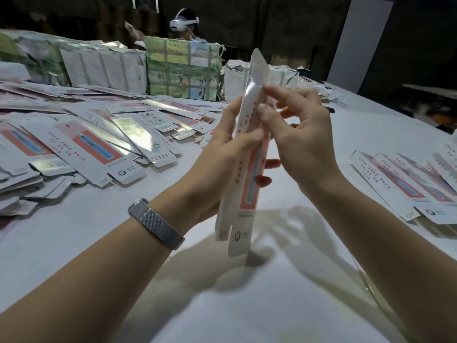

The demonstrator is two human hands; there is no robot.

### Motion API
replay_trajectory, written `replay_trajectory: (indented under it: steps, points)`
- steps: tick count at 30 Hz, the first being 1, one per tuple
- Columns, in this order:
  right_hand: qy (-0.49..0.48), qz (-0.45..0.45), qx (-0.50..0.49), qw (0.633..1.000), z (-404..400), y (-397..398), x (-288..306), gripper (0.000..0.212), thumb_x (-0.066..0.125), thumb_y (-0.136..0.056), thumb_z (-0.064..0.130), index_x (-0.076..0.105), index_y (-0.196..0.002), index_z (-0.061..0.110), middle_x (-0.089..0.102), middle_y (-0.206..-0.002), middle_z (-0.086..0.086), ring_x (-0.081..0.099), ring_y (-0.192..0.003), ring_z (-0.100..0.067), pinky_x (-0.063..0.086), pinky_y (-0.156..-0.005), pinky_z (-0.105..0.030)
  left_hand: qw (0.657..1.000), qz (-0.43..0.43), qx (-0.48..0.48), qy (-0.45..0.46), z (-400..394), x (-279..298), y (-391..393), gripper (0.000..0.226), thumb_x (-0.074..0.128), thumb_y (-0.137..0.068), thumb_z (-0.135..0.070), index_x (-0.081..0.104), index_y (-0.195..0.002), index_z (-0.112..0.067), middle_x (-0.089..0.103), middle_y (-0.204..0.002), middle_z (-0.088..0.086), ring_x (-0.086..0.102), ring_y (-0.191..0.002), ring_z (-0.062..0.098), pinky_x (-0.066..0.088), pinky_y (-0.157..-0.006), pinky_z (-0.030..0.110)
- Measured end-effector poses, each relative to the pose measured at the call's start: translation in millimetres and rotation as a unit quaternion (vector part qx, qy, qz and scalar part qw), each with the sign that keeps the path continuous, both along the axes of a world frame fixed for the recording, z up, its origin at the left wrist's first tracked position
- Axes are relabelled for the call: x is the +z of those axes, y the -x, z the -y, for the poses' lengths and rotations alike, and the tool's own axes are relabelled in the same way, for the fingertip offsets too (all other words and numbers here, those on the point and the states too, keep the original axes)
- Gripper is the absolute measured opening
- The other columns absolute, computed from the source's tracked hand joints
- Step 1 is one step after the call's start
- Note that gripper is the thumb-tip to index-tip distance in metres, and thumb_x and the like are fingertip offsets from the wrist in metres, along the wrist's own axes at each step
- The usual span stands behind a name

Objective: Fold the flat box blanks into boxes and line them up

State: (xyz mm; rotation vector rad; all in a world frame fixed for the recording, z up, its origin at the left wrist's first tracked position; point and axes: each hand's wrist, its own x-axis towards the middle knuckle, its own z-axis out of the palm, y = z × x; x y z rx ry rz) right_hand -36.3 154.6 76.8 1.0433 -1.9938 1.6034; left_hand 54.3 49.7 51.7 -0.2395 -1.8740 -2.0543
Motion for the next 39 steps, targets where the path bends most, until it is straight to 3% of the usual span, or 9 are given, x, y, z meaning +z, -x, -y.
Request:
replay_trajectory:
  steps: [5, 10, 12, 15, 19, 25, 31, 35, 39]
  points:
    - [0.07, 0.097, 0.089, 0.989, -4.4, -8.0, 9.6, 0.012, 0.064, -0.096, 0.02, 0.072, -0.104, 0.015, 0.068, -0.095, -0.006, 0.066, -0.079, -0.004, 0.053, -0.06, -0.016, 0.998, 0.058, -0.034, -0.017, -0.9, 0.4, -1.1, 0.07, 0.017, -0.1, -0.064, 0.056, -0.137, -0.019, 0.063, -0.122, 0.024, 0.071, -0.083, 0.03, 0.06, -0.075, 0.039]
    - [0.089, 0.096, 0.096, 0.987, -10.7, -7.9, 20.6, 0.016, 0.063, -0.096, 0.02, 0.068, -0.084, 0.012, 0.064, -0.067, 0.012, 0.061, -0.068, -0.001, 0.047, -0.063, -0.011, 0.998, 0.042, -0.008, -0.036, -5.8, -0.5, 2.8, 0.059, 0.04, -0.092, -0.062, 0.041, -0.135, -0.022, 0.063, -0.103, 0.024, 0.064, -0.069, 0.03, 0.056, -0.062, 0.039]
    - [0.092, 0.084, 0.096, 0.988, -9.4, -7.4, 19.9, 0.015, 0.065, -0.095, 0.024, 0.069, -0.087, 0.011, 0.064, -0.072, 0.006, 0.062, -0.072, -0.01, 0.053, -0.067, -0.02, 0.999, 0.029, -0.019, -0.035, -5.6, -2.3, 3.0, 0.049, 0.051, -0.094, -0.059, 0.037, -0.131, -0.03, 0.062, -0.099, 0.015, 0.063, -0.069, 0.027, 0.057, -0.064, 0.037]
    - [0.107, 0.08, 0.108, 0.985, -4.9, -6.6, 13.7, 0.013, 0.061, -0.096, 0.03, 0.067, -0.094, 0.019, 0.063, -0.086, -0.001, 0.063, -0.078, -0.007, 0.054, -0.066, -0.021, 1.0, 0.024, -0.01, -0.008, -4.1, -5.7, 4.1, 0.071, 0.075, -0.079, -0.04, 0.035, -0.138, -0.035, 0.062, -0.104, 0.009, 0.066, -0.08, 0.018, 0.059, -0.074, 0.035]
    - [0.108, 0.135, 0.162, 0.972, 3.4, -3.6, 0.2, 0.023, 0.046, -0.103, 0.032, 0.055, -0.124, 0.028, 0.06, -0.122, -0.004, 0.066, -0.101, -0.009, 0.054, -0.068, -0.018, 0.999, -0.011, -0.002, -0.053, -3.2, -4.9, 5.4, 0.075, 0.075, -0.074, -0.013, 0.041, -0.14, -0.016, 0.068, -0.096, 0.006, 0.066, -0.077, 0.018, 0.059, -0.072, 0.033]
    - [0.105, 0.202, 0.274, 0.934, 6.2, -8.1, -7.5, 0.041, 0.047, -0.103, 0.024, 0.04, -0.141, 0.037, 0.072, -0.101, 0.019, 0.071, -0.103, -0.02, 0.06, -0.08, -0.037, 0.983, -0.024, 0.025, -0.181, -0.5, -8.1, 10.3, 0.059, 0.067, -0.077, -0.014, 0.034, -0.126, -0.016, 0.068, -0.087, 0.009, 0.07, -0.067, 0.024, 0.058, -0.059, 0.036]
    - [0.097, 0.208, 0.267, 0.936, 5.0, -10.9, -8.1, 0.041, 0.042, -0.105, 0.019, 0.039, -0.141, 0.039, 0.072, -0.087, 0.022, 0.071, -0.097, -0.021, 0.061, -0.078, -0.033, 0.986, -0.062, 0.15, -0.024, 2.7, -13.3, 20.1, 0.053, 0.064, -0.068, -0.047, 0.029, -0.106, -0.037, 0.063, -0.1, -0.002, 0.071, -0.079, 0.014, 0.056, -0.077, 0.033]
    - [0.092, 0.213, 0.265, 0.936, 6.3, -10.4, -10.5, 0.037, 0.046, -0.104, 0.019, 0.044, -0.14, 0.029, 0.07, -0.107, -0.003, 0.071, -0.099, -0.026, 0.06, -0.084, -0.04, 0.972, -0.142, 0.168, 0.085, 7.8, -14.7, 15.5, 0.065, 0.055, -0.087, -0.035, 0.016, -0.137, -0.048, 0.056, -0.116, 0.006, 0.074, -0.093, 0.023, 0.06, -0.076, 0.032]
    - [0.089, 0.204, 0.261, 0.939, 5.8, -10.0, -13.3, 0.035, 0.049, -0.101, 0.022, 0.047, -0.135, 0.023, 0.066, -0.112, -0.013, 0.071, -0.094, -0.026, 0.059, -0.076, -0.031, 0.97, -0.159, 0.135, 0.127, 4.8, -12.8, 12.8, 0.073, 0.045, -0.096, -0.019, 0.005, -0.154, -0.035, 0.051, -0.131, 0.003, 0.069, -0.107, 0.019, 0.06, -0.083, 0.033]
